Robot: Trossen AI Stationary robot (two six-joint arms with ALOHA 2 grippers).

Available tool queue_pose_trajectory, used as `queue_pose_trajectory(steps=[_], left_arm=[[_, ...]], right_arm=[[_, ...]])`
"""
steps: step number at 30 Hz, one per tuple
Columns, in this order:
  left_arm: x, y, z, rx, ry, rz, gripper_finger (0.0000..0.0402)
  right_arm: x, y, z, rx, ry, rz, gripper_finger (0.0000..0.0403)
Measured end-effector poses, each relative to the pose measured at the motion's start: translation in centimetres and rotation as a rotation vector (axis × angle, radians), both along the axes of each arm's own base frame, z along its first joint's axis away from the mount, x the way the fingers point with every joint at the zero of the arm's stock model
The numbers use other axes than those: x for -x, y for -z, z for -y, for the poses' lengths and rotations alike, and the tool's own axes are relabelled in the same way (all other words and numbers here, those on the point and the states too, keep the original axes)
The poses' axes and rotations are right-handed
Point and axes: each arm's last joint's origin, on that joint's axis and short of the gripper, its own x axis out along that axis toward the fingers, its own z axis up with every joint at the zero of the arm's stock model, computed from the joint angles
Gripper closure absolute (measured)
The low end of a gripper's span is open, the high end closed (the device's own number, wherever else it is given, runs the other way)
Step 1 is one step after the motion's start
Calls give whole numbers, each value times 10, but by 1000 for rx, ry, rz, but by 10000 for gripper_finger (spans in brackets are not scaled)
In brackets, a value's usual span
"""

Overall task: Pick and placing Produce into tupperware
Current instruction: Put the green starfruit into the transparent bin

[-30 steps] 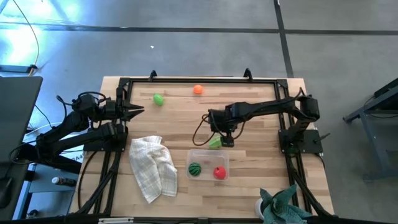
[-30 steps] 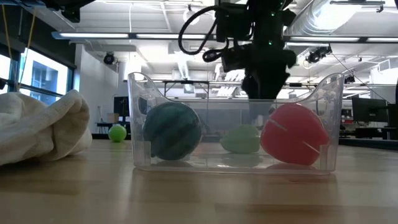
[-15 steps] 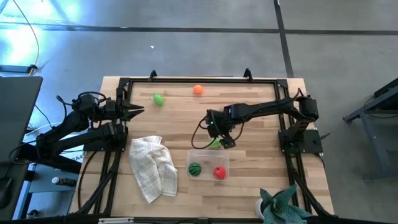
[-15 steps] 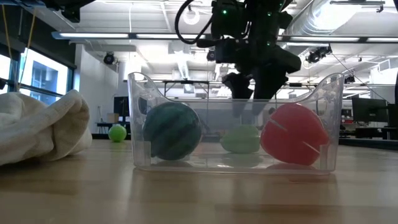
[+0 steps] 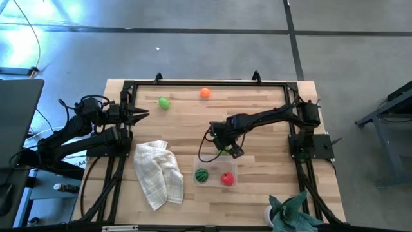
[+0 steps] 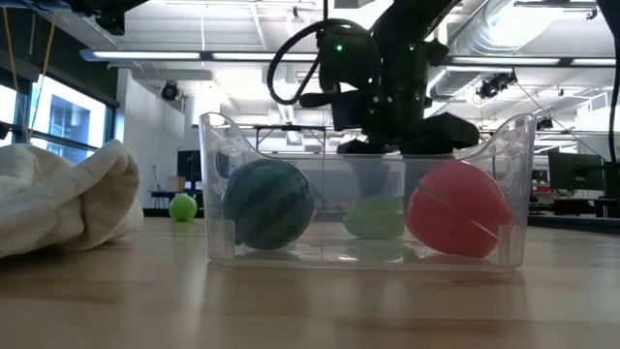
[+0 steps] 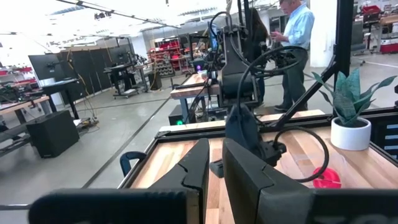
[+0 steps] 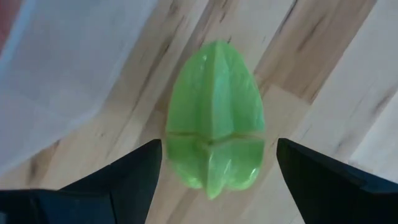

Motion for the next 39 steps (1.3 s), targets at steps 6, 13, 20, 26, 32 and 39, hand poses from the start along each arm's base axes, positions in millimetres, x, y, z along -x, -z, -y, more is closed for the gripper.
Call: queue_pose_trajectory(steps=[6,13,20,26,32,39], left_arm=[[0,0,0,0,0,0,364],[0,0,0,0,0,0,364],[0,0,0,0,0,0,364],[0,0,0,0,0,0,364],[0,0,0,0,0,0,364],[0,0,0,0,0,0,364]], right_arm=[[-6,-1,-2,28,-39,62,96],[-8,13,-1,0,-42,18,96],[-10,25,-2,-33,-41,-11,96],[-12,24,-1,-25,-42,15,96],[-14,24,0,-24,-41,33,96],[-13,24,0,-24,-40,27,119]])
